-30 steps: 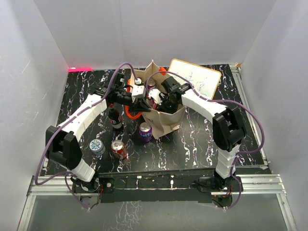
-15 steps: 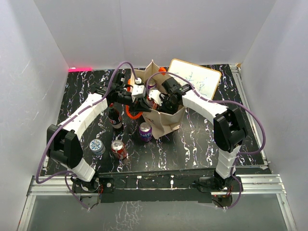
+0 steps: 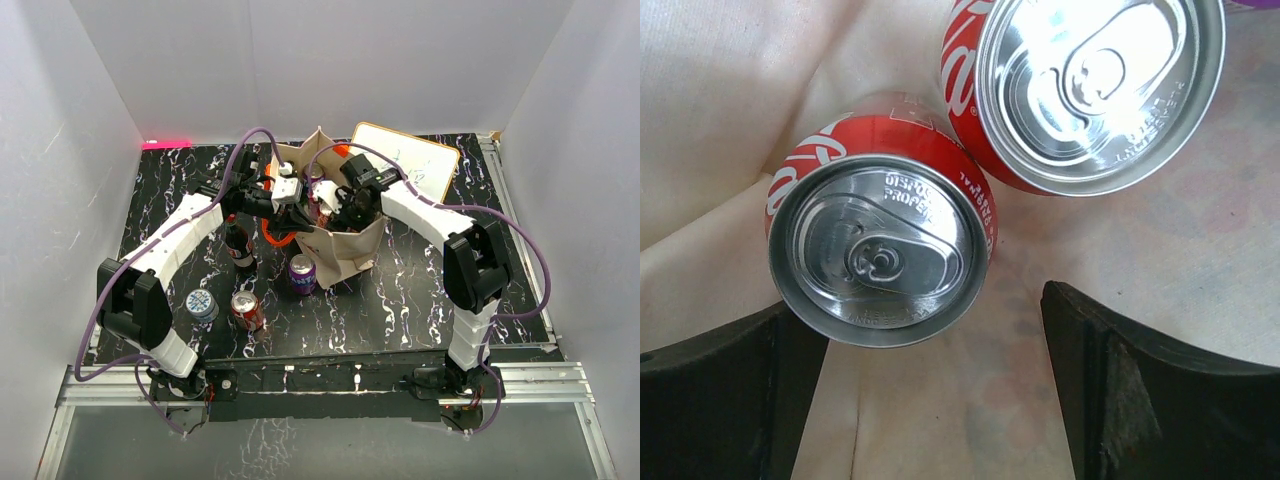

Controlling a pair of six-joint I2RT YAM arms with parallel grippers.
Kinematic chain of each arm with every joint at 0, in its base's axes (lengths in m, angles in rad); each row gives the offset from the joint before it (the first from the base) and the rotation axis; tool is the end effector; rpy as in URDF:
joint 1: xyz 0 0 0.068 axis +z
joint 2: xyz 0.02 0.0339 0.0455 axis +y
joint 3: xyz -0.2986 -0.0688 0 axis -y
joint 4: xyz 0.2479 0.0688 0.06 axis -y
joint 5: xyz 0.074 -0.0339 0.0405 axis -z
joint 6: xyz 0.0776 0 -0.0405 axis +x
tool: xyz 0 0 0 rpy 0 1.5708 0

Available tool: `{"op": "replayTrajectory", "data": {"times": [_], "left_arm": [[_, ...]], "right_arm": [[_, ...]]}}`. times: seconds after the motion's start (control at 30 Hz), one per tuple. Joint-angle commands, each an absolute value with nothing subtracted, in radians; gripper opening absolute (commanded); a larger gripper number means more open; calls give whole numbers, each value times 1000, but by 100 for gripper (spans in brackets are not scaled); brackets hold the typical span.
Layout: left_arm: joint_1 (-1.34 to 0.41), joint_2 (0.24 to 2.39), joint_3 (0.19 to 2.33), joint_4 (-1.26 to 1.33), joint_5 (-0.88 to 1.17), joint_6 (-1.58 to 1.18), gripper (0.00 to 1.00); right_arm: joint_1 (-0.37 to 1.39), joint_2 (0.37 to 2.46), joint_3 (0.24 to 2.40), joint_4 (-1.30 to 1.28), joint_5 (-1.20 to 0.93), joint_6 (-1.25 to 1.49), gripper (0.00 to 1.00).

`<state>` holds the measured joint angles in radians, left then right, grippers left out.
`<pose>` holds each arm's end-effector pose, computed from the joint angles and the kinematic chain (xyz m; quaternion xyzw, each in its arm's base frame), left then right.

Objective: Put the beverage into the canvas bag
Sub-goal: Place the drink in the canvas bag.

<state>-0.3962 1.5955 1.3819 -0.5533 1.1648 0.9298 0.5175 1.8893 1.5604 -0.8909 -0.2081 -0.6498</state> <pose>0.3025 -0.2038 0.3455 0.6426 0.4733 -0.4021 0.4486 0.3562 0.2212 0.2330 -0.5548 0.8072 0.0906 0.1800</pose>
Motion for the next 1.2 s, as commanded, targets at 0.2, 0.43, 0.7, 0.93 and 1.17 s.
{"op": "replayTrajectory", "data": {"times": [0.2, 0.43, 0.7, 0.93, 1.17], "left_arm": [[-373, 1595, 1397, -566, 1184, 991, 0], [-373, 1602, 1399, -564, 1184, 997, 0], [-373, 1605, 1389, -540, 1187, 987, 0], [-374, 1609, 1384, -507, 1186, 977, 0], [-378, 1616, 1392, -446, 1181, 926, 0]], "right_arm": [[497, 1845, 1663, -1022, -258, -641, 90], [495, 1824, 1704, -1025, -287, -628, 91], [490, 1807, 1783, -1038, -310, -596, 91], [483, 1802, 1877, -1013, -324, -515, 91], [475, 1758, 1917, -916, -325, -442, 91]]}}
